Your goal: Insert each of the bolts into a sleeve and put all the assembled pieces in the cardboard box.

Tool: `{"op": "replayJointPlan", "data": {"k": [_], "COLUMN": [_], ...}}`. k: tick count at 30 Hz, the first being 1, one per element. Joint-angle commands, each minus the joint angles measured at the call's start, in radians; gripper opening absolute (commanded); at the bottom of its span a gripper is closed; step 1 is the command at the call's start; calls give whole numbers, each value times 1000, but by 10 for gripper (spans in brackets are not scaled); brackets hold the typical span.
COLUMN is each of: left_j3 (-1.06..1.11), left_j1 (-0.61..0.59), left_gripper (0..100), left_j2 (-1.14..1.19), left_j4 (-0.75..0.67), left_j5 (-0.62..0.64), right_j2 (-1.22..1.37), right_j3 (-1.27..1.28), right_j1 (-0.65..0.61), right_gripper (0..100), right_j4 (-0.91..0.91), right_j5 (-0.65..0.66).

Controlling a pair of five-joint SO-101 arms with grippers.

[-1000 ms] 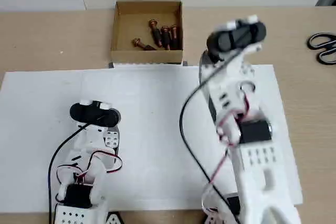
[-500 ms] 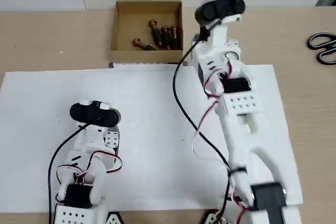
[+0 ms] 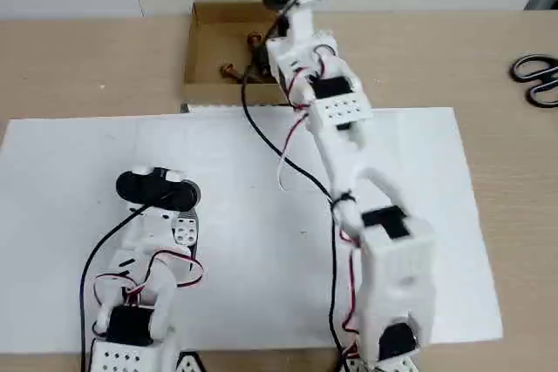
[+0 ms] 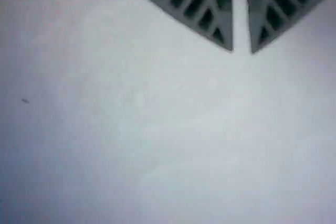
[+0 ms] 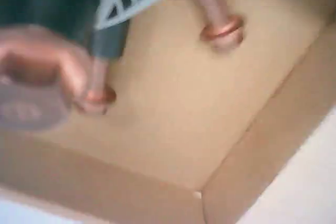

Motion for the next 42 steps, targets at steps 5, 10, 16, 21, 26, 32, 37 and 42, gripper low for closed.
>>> {"op": "replayJointPlan", "data": {"k": [5, 10, 16, 21, 26, 32, 37, 42], "left_j3": [-7, -7, -7, -7, -7, -7, -7, -7], "left_j1": [6, 6, 6, 6, 6, 6, 6, 6], "left_gripper": [7, 7, 7, 7, 7, 7, 7, 7], "left_j2": [-9, -9, -9, -9, -9, -9, -9, -9], "left_j4": [8, 8, 8, 8, 8, 8, 8, 8], "left_j5": [-3, -3, -3, -3, -3, -3, -3, -3], "right_j2": [209, 226, 228, 228, 228, 220, 177, 133], "right_j3": [-305, -310, -310, -310, -310, -313, -313, -311], "right_j1": [-44, -44, -41, -39, -39, -18, -4, 24], "right_gripper": [3, 5, 6, 98, 253, 252, 252, 252], "right_j4": [-21, 15, 74, 74, 127, 137, 139, 139], "right_j5": [193, 282, 381, 446, 516, 520, 522, 522]}}
